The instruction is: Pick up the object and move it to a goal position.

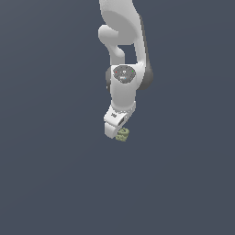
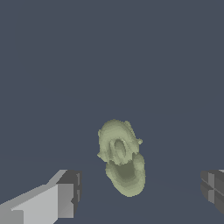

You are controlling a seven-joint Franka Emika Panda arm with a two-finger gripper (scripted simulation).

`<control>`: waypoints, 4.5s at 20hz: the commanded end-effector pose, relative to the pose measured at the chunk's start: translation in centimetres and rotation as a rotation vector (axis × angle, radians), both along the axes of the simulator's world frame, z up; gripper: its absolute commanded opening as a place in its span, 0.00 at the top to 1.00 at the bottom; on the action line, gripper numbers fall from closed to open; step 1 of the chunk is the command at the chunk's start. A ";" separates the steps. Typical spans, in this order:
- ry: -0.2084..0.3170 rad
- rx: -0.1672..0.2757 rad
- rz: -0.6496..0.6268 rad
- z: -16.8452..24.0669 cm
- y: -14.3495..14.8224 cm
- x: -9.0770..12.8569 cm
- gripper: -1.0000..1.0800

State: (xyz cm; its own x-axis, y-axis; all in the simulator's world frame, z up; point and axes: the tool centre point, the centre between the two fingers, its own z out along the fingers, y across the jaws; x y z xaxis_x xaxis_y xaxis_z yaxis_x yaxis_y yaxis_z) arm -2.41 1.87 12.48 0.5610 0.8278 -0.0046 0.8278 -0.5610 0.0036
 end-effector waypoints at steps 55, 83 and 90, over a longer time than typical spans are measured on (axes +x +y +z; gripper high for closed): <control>0.000 0.005 0.329 -6.7 -0.6 -1.5 1.00; 0.001 0.005 0.328 -5.2 -18.8 -12.4 1.00; 0.001 0.006 0.329 -5.1 -19.3 -12.5 1.00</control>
State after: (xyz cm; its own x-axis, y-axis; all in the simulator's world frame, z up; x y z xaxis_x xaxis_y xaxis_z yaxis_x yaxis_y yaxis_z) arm -15.02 -17.51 7.33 0.2653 0.9642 -0.0001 0.9642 -0.2653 -0.0001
